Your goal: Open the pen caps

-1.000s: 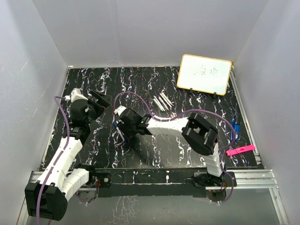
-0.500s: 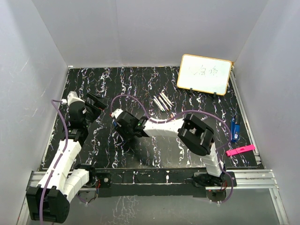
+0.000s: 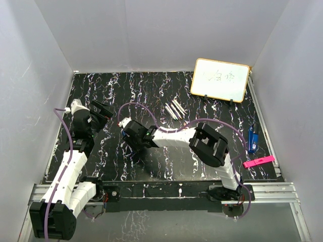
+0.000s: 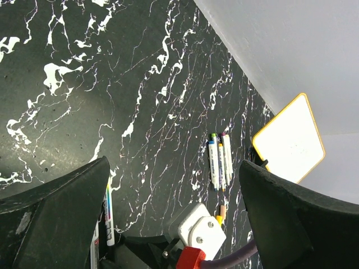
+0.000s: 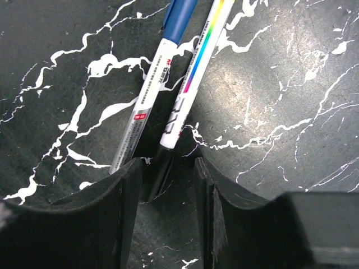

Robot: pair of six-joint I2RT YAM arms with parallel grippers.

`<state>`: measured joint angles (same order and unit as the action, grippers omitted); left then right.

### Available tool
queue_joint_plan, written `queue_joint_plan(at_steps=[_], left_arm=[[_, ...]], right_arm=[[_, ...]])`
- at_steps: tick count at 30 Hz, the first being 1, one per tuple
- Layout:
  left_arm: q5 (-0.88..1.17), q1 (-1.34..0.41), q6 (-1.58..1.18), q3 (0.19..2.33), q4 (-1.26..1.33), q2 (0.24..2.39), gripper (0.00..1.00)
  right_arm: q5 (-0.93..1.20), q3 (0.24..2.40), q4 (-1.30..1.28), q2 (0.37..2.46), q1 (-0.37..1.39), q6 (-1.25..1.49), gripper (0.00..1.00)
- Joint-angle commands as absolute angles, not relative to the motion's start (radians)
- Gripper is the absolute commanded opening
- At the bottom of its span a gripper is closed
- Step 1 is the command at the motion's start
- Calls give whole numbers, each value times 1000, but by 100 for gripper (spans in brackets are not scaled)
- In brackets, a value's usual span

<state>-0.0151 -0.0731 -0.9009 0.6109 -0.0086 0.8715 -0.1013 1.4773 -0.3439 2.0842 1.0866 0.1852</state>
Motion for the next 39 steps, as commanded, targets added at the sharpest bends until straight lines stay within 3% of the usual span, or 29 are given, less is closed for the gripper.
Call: queue_joint_plan(at_steps=[1,7,19,27,35,39], left_arm=[[0,-61,-899,603,-3,854,99],[7,-52,-897,610,4,869,99],[51,-38,-911,585,59,893,99],[217,-37,-868,600,181,965,99],[474,-51,-913,617,363,1211,98],[508,-107,-887,649,393,1287,98]], right_arm=[[-141,1529,-359,2100,1094,186,39],[-165,1522,-383,2102,1098,186,33],[-262,1514,-423,2102,1099,214,12],[-333,1488,-409,2061,1067,284,4],[-314,1352,-287,1872,1021,247,2],[-272,1346,-299,1835,988,233,2]])
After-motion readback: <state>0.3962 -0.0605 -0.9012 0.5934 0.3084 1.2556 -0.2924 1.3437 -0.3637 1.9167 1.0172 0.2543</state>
